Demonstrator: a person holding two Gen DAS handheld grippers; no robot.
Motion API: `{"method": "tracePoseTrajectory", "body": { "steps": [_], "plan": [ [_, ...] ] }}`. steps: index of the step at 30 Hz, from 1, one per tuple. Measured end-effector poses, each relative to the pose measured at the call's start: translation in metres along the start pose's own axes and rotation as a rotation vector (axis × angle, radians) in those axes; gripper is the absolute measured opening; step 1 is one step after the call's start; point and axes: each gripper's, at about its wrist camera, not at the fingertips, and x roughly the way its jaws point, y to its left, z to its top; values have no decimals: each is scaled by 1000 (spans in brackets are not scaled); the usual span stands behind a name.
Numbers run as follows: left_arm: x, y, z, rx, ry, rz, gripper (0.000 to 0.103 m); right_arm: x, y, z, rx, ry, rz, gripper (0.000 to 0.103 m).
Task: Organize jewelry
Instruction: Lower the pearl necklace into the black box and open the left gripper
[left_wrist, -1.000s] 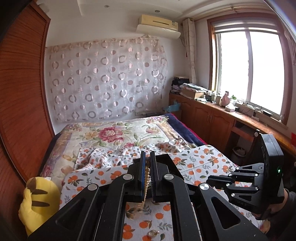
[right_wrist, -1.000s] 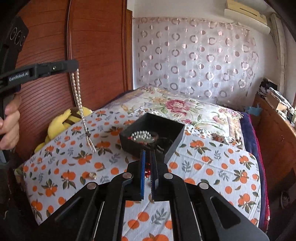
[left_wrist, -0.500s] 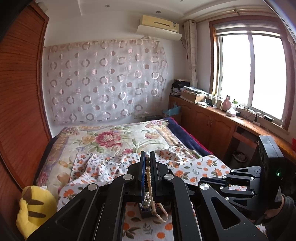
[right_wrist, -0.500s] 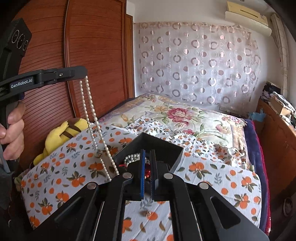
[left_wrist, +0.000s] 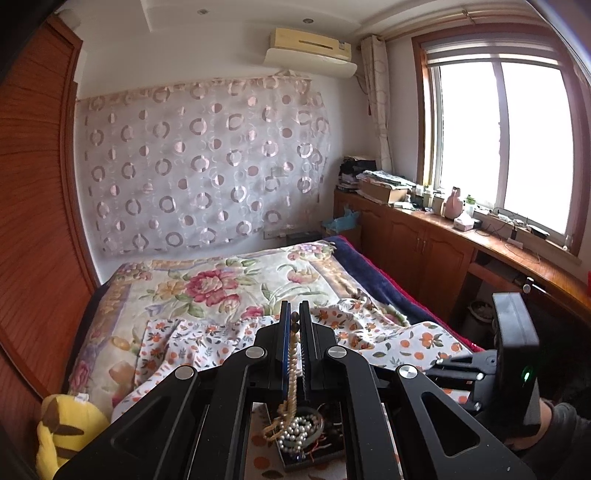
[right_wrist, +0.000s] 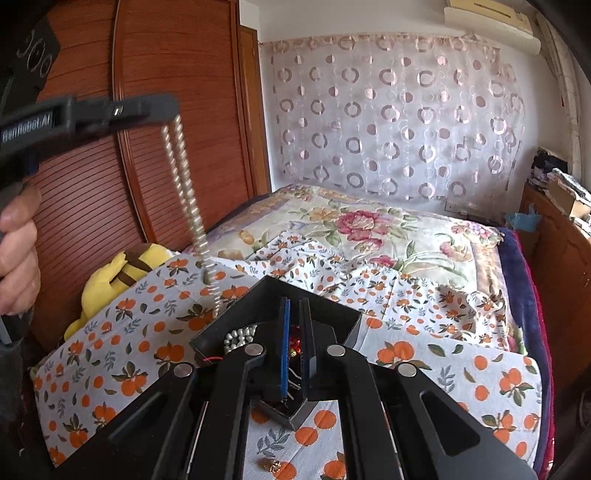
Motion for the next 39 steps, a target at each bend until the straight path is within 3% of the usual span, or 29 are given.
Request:
{"method": "tracePoseTrajectory", "body": {
  "steps": [16,28,29,31,39],
  "plan": [
    [23,-7,16,1,-2,-43,4,29,0,-22,8,62,25,6],
    [46,-1,-5,-5,73,-44,4,30,-2,-21,18,66,21,9],
    [47,0,-7,-5,76,-42,4,30,-2,-21,18,68,19,10],
    [50,2,-11,-8,89,-40,4,30,-1,-21,19,67,13,24],
    [62,6,-26,-13,128,-35,4,26,-2,-18,18,62,0,25]
  ]
}}
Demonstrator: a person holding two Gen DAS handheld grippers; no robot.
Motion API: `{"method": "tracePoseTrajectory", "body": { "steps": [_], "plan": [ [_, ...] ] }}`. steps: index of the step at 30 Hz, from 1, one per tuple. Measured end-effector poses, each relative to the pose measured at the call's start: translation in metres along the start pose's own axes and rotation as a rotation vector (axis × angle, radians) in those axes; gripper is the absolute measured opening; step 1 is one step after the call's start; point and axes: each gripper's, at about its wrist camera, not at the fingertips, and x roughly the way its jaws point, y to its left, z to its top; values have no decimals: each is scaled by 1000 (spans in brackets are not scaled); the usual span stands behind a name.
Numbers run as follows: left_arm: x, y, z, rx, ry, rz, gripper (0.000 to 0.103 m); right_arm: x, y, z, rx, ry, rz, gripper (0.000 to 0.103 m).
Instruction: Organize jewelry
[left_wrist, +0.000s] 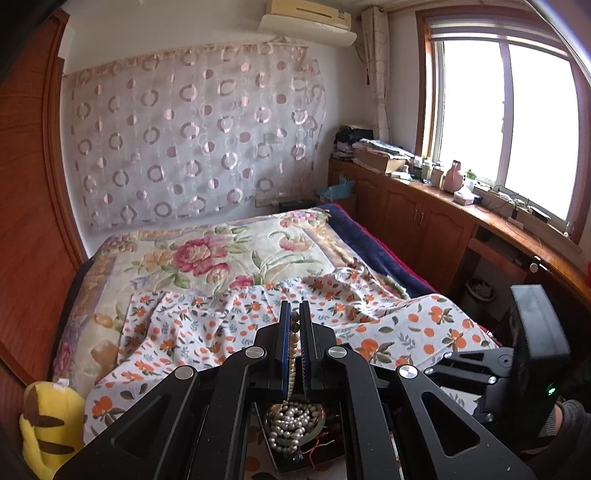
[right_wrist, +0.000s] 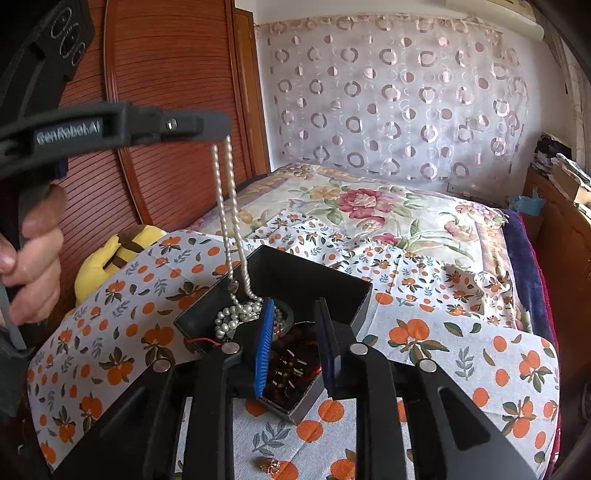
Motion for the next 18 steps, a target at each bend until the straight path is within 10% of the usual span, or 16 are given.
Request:
{"method": "tracePoseTrajectory", "body": {
  "steps": [18],
  "plan": [
    [2,-14,-53,35,87,-12,26,-40,-1,-38,14,22,-53,25]
  ]
}}
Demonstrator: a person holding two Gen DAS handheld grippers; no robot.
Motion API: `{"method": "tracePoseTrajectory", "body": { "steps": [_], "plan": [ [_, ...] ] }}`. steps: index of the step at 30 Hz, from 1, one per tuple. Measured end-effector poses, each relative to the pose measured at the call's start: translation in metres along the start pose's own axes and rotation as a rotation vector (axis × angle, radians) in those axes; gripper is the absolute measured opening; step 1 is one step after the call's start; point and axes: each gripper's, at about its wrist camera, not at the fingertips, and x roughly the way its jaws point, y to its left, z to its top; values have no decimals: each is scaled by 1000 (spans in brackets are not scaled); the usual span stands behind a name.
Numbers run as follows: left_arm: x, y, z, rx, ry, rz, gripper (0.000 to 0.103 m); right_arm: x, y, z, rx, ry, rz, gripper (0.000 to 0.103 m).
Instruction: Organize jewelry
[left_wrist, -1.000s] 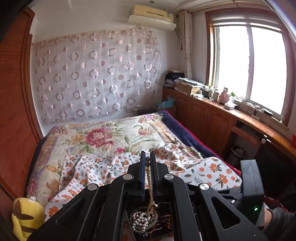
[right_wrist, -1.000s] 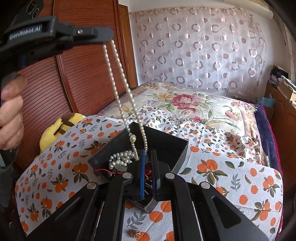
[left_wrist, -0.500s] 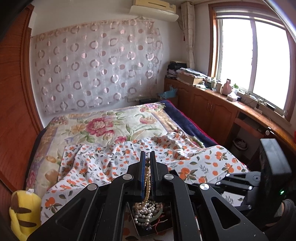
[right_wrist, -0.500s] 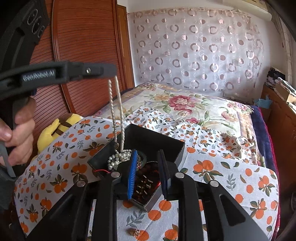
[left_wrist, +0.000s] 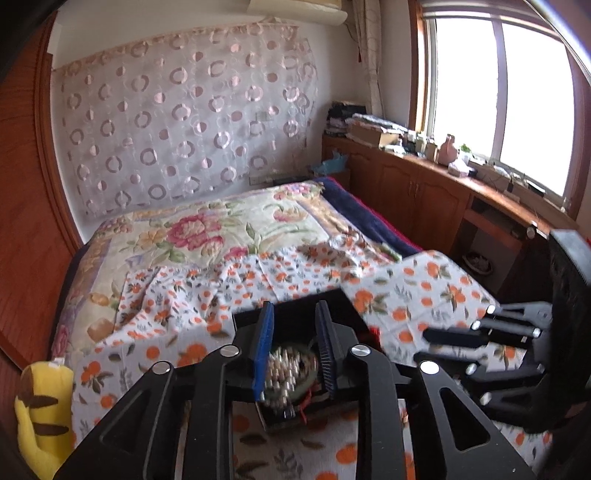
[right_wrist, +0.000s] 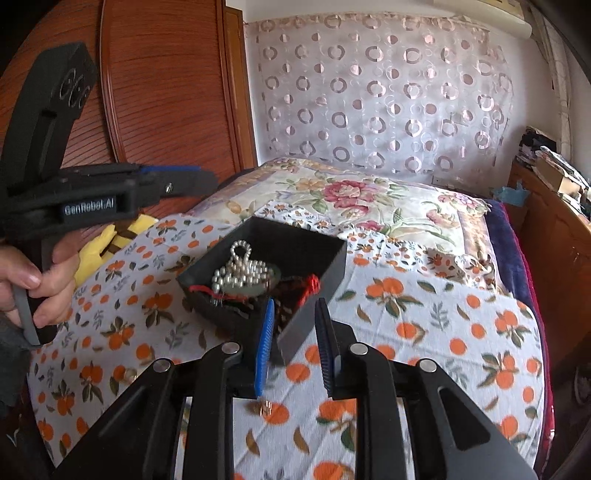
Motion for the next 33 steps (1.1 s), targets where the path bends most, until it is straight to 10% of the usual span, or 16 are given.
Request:
{"method": "tracePoseTrajectory", "body": {
  "steps": [17,33],
  "plan": [
    [-27,24,-101,-71,119,87,89,30,24,-50,-39,165,45,32],
    [-37,16,-158,-61,251,41,90,42,36,-63,-108,219,11,17]
  ]
}}
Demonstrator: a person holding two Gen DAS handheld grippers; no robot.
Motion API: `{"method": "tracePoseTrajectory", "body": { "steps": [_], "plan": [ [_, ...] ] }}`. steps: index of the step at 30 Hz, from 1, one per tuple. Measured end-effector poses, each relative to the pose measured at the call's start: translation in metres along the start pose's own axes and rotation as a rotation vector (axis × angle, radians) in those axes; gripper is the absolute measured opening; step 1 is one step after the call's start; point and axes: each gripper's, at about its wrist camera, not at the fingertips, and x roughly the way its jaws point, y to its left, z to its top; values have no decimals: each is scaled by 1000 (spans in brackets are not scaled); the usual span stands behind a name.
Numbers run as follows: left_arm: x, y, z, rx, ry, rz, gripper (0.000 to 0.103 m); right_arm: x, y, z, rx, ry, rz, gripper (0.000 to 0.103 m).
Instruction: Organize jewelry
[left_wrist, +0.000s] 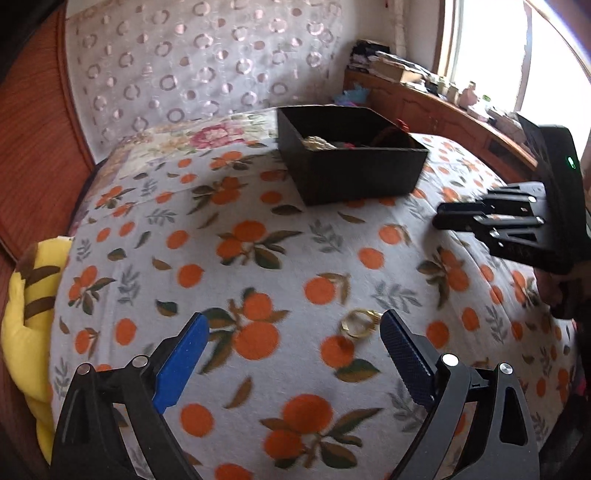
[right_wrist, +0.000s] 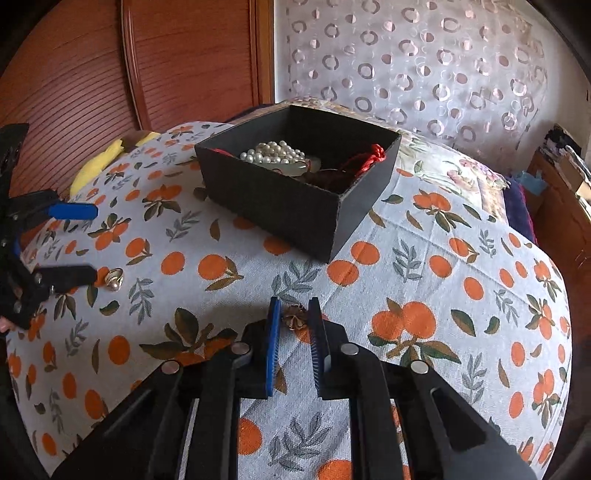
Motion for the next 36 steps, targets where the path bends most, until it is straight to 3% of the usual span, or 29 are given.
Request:
{"method": "tracePoseTrajectory", "body": {
  "steps": [6,8,15,17,20,23,36],
  "plan": [
    [4,-16,1,33,0,-31,88,-6,0,-6,13,-7,7,17],
    [6,-18,2,28,0,-36,72,-9,-1,-9,20,-8,11,17],
    [10,-27,4,37,10,-54,54,-8,1,-10,13,-1,11,17],
    [11,-29,3,38,15,-57,45,-7,1,-9,14,-1,12,17],
    [11,-30,1,42,10,-46,41,-7,1,-9,21,-2,20,17],
    [10,-30,0,48,8,-33,24,-7,1,-9,20,-2,18,17],
    [4,-20,17,32,-32,-22,24,-12,-1,-10,20,-16,0,17]
  ]
}}
